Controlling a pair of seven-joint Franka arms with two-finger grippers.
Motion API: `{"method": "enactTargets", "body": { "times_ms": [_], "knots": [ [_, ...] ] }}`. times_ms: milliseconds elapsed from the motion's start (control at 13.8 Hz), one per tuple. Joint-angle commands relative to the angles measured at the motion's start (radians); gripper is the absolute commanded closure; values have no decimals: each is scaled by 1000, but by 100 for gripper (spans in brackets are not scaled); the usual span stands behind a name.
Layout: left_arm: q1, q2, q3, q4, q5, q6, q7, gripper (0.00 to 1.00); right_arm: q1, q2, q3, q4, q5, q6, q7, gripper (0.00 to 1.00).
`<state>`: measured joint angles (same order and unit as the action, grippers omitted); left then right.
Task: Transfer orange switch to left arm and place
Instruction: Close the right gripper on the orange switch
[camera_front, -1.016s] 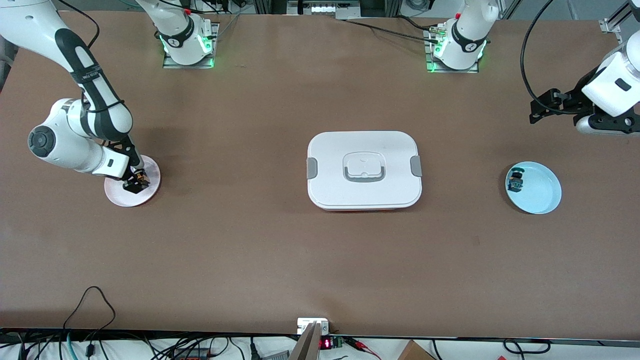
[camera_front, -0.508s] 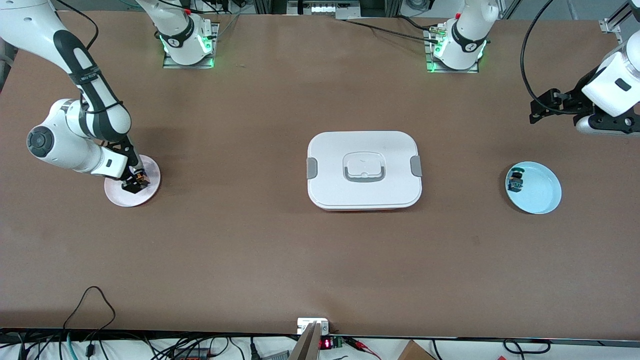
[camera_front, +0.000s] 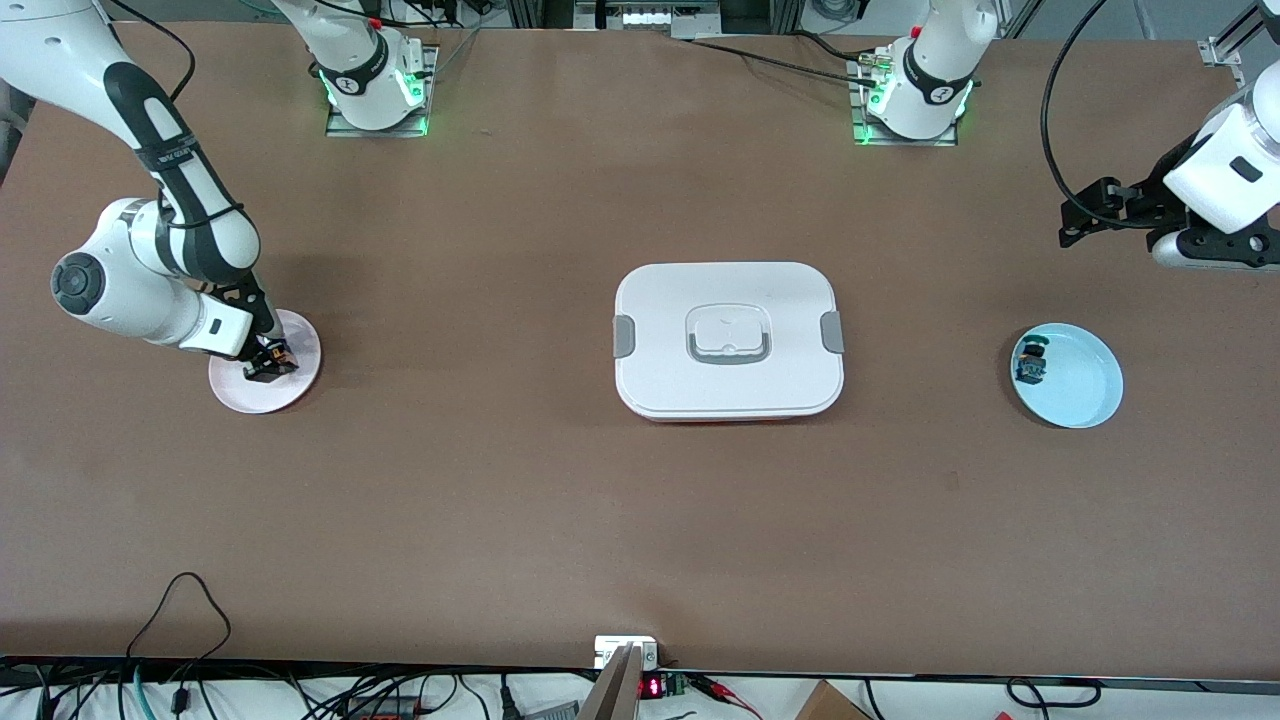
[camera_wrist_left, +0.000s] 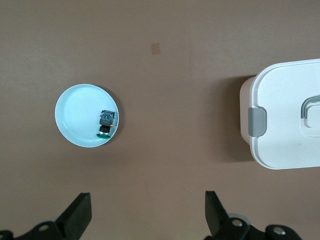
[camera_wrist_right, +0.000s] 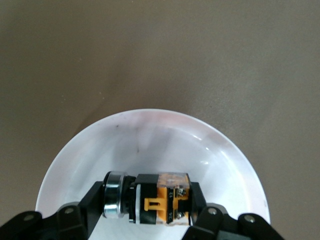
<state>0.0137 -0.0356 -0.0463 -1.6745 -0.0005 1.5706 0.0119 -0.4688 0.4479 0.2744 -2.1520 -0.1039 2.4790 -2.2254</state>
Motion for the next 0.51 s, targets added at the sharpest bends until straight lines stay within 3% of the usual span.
{"method": "enactTargets", "body": {
  "times_ms": [0, 290, 435],
  "knots": [
    [-3, 8, -1, 25, 20, -20, -3, 0, -28, 9, 16, -14, 1, 35, -37, 97],
    [-3, 8, -1, 25, 22, -20, -3, 0, -30, -3, 58, 20, 16, -69, -37, 100],
    [-3, 8, -1, 25, 22, -20, -3, 0, -27, -52, 84, 41, 103, -165, -34, 100]
  ]
}}
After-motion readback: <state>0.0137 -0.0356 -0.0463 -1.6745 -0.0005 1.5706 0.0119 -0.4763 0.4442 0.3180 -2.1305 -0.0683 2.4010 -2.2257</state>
